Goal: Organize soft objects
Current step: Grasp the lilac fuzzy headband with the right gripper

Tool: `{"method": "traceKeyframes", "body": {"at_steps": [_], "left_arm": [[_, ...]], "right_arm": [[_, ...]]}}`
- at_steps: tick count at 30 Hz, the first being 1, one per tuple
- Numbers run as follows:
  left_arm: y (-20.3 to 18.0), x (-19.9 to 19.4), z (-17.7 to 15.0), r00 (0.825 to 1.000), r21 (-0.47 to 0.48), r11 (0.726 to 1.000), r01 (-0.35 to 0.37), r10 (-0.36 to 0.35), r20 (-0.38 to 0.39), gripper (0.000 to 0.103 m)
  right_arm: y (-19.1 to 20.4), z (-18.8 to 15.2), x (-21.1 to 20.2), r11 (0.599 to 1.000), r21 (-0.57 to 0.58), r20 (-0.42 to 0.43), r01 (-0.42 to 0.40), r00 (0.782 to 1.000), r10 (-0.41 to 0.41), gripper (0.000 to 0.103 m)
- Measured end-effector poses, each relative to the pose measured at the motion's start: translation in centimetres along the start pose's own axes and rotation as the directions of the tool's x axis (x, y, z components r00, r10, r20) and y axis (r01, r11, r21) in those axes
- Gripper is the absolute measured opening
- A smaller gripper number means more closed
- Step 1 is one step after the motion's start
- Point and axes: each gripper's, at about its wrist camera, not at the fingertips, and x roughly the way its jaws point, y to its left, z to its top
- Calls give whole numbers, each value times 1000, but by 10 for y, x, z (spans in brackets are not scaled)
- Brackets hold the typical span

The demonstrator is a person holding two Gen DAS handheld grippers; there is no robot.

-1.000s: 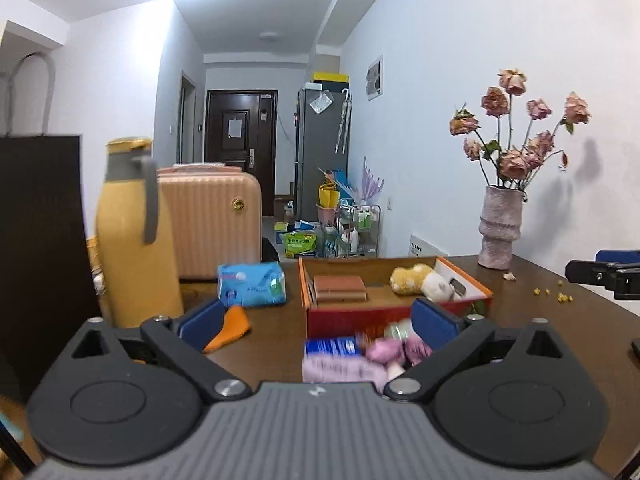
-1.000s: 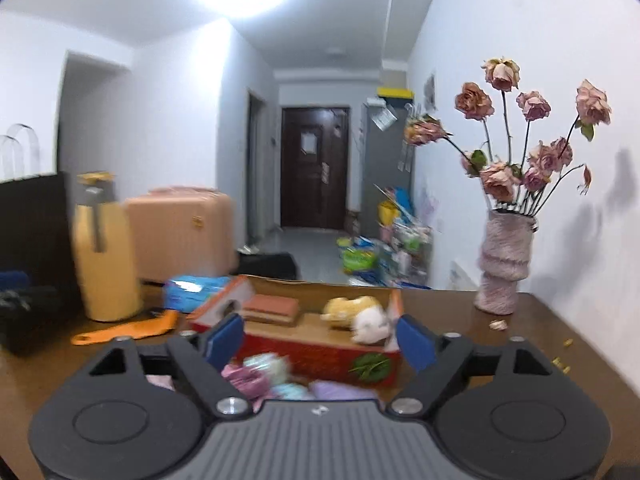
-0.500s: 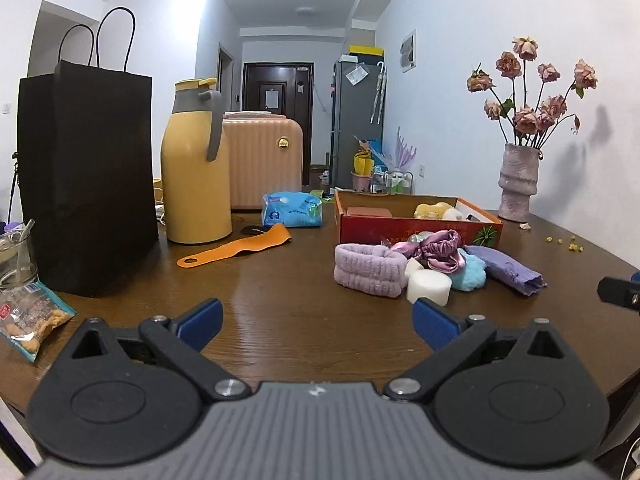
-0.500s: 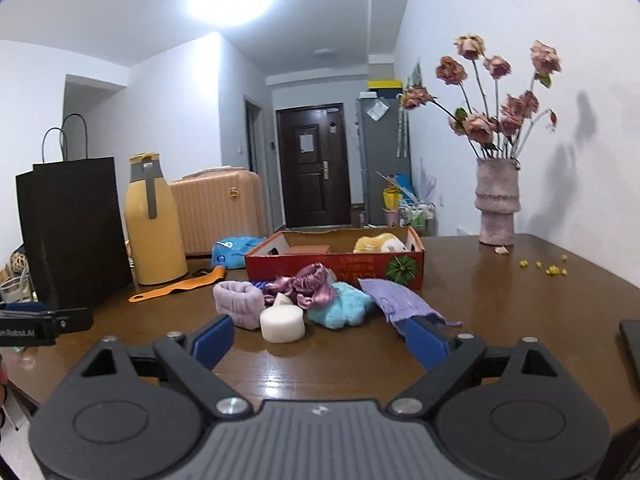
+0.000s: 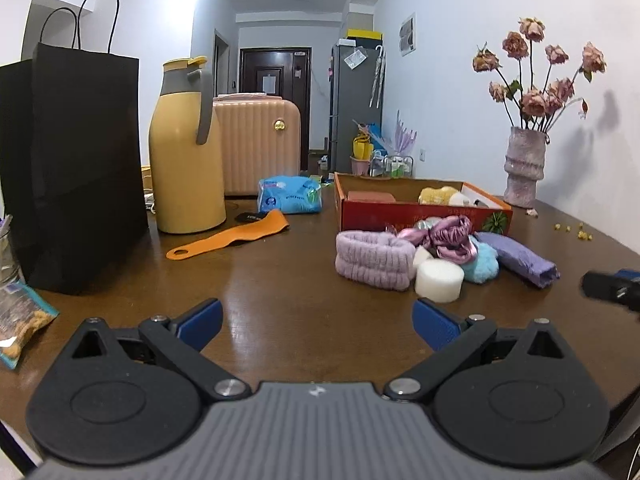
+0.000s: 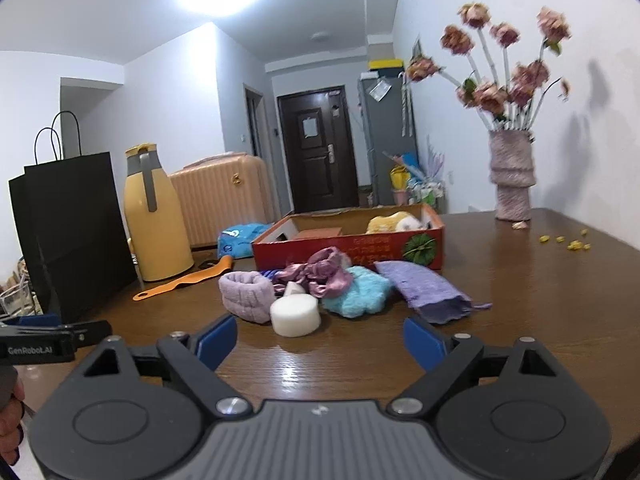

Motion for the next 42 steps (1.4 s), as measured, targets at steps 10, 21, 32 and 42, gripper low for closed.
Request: {"method": "traceKeyframes", "body": {"at_steps": [10, 21, 32, 42], "left_arm": [[25, 84, 36, 998, -51, 997, 65, -66, -5, 103], [33, 238, 75, 955, -149, 965, 216, -241, -173, 77], [48, 203, 40, 910, -304, 907, 291, -361, -205, 12], [25, 73, -24, 904, -317, 897, 309, -380, -195, 11]], "right_arm": [[30, 42, 92, 993, -61, -54, -99, 994, 96, 77], [30, 53, 213, 987, 57, -180, -148, 971, 156, 46], [55, 30, 208, 975, -40, -203, -217, 958, 204, 14], [66, -17, 96, 929, -240, -264, -282, 940, 217, 20]]}}
